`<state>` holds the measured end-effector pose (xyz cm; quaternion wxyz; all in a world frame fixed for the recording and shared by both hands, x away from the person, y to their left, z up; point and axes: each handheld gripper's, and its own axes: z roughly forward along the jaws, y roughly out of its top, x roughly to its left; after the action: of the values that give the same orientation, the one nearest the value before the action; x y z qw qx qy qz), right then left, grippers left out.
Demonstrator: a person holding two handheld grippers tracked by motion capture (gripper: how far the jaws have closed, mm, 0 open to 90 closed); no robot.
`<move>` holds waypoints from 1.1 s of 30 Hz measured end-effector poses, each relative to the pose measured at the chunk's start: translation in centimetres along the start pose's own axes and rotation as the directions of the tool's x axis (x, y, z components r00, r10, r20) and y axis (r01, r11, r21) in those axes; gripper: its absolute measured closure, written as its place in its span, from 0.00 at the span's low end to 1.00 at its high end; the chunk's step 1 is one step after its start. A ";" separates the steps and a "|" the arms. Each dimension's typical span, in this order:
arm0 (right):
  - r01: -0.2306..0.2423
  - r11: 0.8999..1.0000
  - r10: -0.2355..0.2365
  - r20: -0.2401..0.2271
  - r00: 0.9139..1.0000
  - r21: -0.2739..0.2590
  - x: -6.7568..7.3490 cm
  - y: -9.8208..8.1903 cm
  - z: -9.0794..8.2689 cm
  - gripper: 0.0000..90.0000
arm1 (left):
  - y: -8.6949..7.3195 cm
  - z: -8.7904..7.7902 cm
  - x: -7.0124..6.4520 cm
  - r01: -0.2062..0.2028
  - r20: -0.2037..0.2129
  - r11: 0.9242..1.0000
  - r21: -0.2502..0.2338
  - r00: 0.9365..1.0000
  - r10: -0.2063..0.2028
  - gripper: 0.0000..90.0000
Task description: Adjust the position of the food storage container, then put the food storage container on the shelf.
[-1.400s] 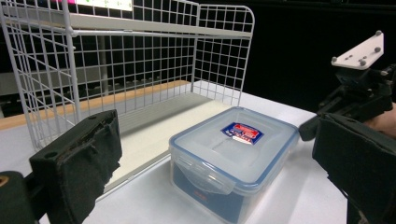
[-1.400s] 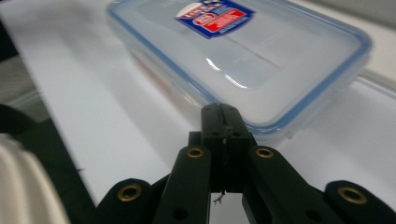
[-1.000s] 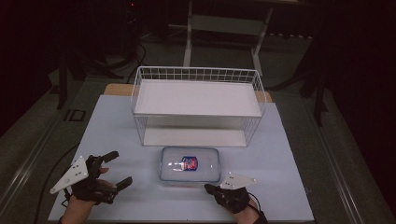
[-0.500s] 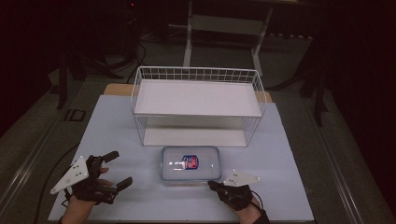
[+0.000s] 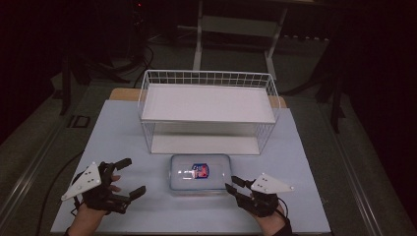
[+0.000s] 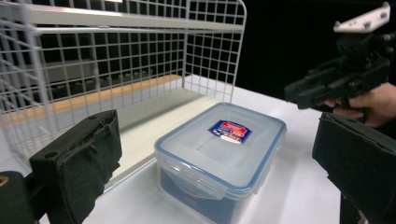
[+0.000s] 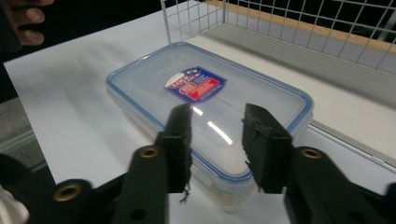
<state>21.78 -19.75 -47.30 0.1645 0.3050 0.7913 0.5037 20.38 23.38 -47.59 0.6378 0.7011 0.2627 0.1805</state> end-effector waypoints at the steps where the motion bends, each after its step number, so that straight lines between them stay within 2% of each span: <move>1: -0.011 1.000 0.011 0.002 1.000 -0.005 -0.1 0.1 -0.1 0.62 | 0.1 0.2 -0.2 0.000 0.007 1.000 0.007 1.000 0.000 0.01; 2: -0.024 1.000 0.024 0.000 1.000 -0.016 -0.2 0.1 -0.1 0.54 | 0.3 0.4 -0.4 -0.003 0.001 1.000 0.031 1.000 0.003 0.01; 3: -0.041 0.999 0.041 -0.002 0.999 -0.009 -0.2 0.2 0.0 0.37 | 0.3 0.7 -0.6 -0.001 -0.001 0.999 0.045 1.000 0.001 0.01; 4: -0.041 0.999 0.041 -0.002 0.999 -0.009 -0.2 0.2 0.0 0.37 | 0.4 0.9 -0.7 0.006 0.003 0.998 0.056 1.000 -0.006 0.01; 7: -0.035 0.999 0.035 -0.007 0.999 -0.018 -0.1 0.2 0.2 0.14 | 0.6 1.6 -0.9 0.016 0.014 0.996 0.093 1.000 -0.018 0.01; 8: -0.035 0.999 0.035 -0.007 0.999 -0.018 -0.1 0.2 0.2 0.14 | 0.6 1.6 -0.9 0.016 0.014 0.996 0.093 1.000 -0.018 0.01; 9: -0.035 0.999 0.035 -0.011 0.999 -0.024 -0.1 0.2 0.2 0.13 | 0.8 2.3 -1.0 -0.002 0.047 0.994 0.110 0.999 -0.003 0.01; 10: -0.031 0.998 0.031 0.014 0.999 -0.047 0.1 0.3 0.1 0.12 | 0.9 2.6 -0.9 -0.010 0.061 0.993 0.119 0.998 0.003 0.01; 12: -0.051 0.998 0.051 -0.009 0.999 -0.044 -0.1 0.5 0.0 0.16 | 1.0 3.3 -0.8 -0.025 0.057 0.990 0.135 0.998 0.017 0.01; 13: -0.074 0.997 0.073 -0.027 0.997 -0.036 -0.4 0.5 0.0 0.17 | 1.0 3.5 -0.7 -0.017 0.059 0.990 0.137 0.998 0.009 0.01; 14: -0.074 0.997 0.073 -0.027 0.997 -0.036 -0.4 0.5 0.0 0.17 | 1.0 3.5 -0.7 -0.017 0.059 0.990 0.137 0.998 0.009 0.01; 15: -0.080 0.996 0.079 -0.054 0.995 -0.024 -0.6 0.6 0.0 0.17 | 1.2 4.3 -0.5 0.012 0.049 0.987 0.160 0.999 -0.020 0.01; 16: -0.076 0.997 0.074 -0.095 0.993 -0.025 -1.2 0.7 -0.2 0.20 | 1.3 4.5 -0.6 0.014 0.041 0.985 0.169 0.999 -0.021 0.01; 17: -0.053 0.998 0.050 -0.064 0.997 -0.045 -1.2 0.7 -0.4 0.19 | 1.4 4.7 -0.6 0.021 0.038 0.983 0.182 0.999 -0.028 0.01; 22: -0.017 0.996 0.015 -0.026 1.000 -0.085 -1.3 1.3 -1.3 0.19 | 2.2 5.0 -0.6 0.059 0.034 0.981 0.183 0.997 -0.067 0.01; 23: 0.017 0.996 -0.015 0.025 1.000 -0.093 -1.1 1.7 -1.8 0.18 | 2.4 5.1 -0.6 0.070 0.028 0.980 0.184 0.997 -0.076 0.01; 24: 0.017 0.996 -0.015 0.025 1.000 -0.093 -1.1 1.7 -1.8 0.18 | 2.7 5.2 -0.6 0.073 0.023 0.980 0.187 0.997 -0.079 0.01; 25: 0.054 0.994 -0.047 0.076 0.996 -0.092 -0.9 2.0 -2.1 0.15 | 2.9 5.3 -0.7 0.072 0.022 0.979 0.192 0.997 -0.078 0.01; 26: 0.054 0.994 -0.047 0.076 0.996 -0.092 -0.9 2.0 -2.1 0.15 | 3.1 5.4 -0.7 0.080 0.018 0.976 0.202 0.996 -0.085 0.01; 27: 0.071 0.992 -0.061 0.103 0.993 -0.100 -0.9 2.2 -2.3 0.14 | 3.3 5.8 -0.5 0.093 0.009 0.971 0.222 0.995 -0.097 0.01; 28: 0.071 0.992 -0.061 0.103 0.993 -0.100 -0.9 2.2 -2.3 0.14 | 3.3 5.8 -0.5 0.093 0.009 0.971 0.222 0.995 -0.097 0.01; 29: 0.061 0.992 -0.050 0.100 0.994 -0.109 -1.0 2.2 -2.5 0.14 | 3.4 6.2 -0.2 0.147 0.012 0.960 0.239 0.988 -0.155 0.01; 30: 0.061 0.992 -0.050 0.100 0.994 -0.109 -1.0 2.2 -2.5 0.14 | 3.4 6.2 -0.2 0.147 0.012 0.960 0.239 0.988 -0.155 0.01; 31: 0.067 0.991 -0.055 0.108 0.993 -0.113 -1.0 2.2 -2.6 0.15 | 3.3 6.4 0.0 0.171 0.011 0.955 0.244 0.984 -0.179 0.01; 32: 0.067 0.991 -0.055 0.108 0.993 -0.113 -1.0 2.2 -2.6 0.15 | 3.3 6.4 0.0 0.171 0.011 0.955 0.244 0.984 -0.179 0.01; 33: 0.075 0.991 -0.062 0.112 0.992 -0.114 -1.0 2.2 -2.6 0.15 | 3.3 7.1 0.4 0.207 0.004 0.940 0.271 0.976 -0.216 0.01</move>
<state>21.78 -21.57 -44.18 0.2420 0.2942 0.7601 0.5265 25.31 17.81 -45.25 0.5566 0.7519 0.3478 0.0617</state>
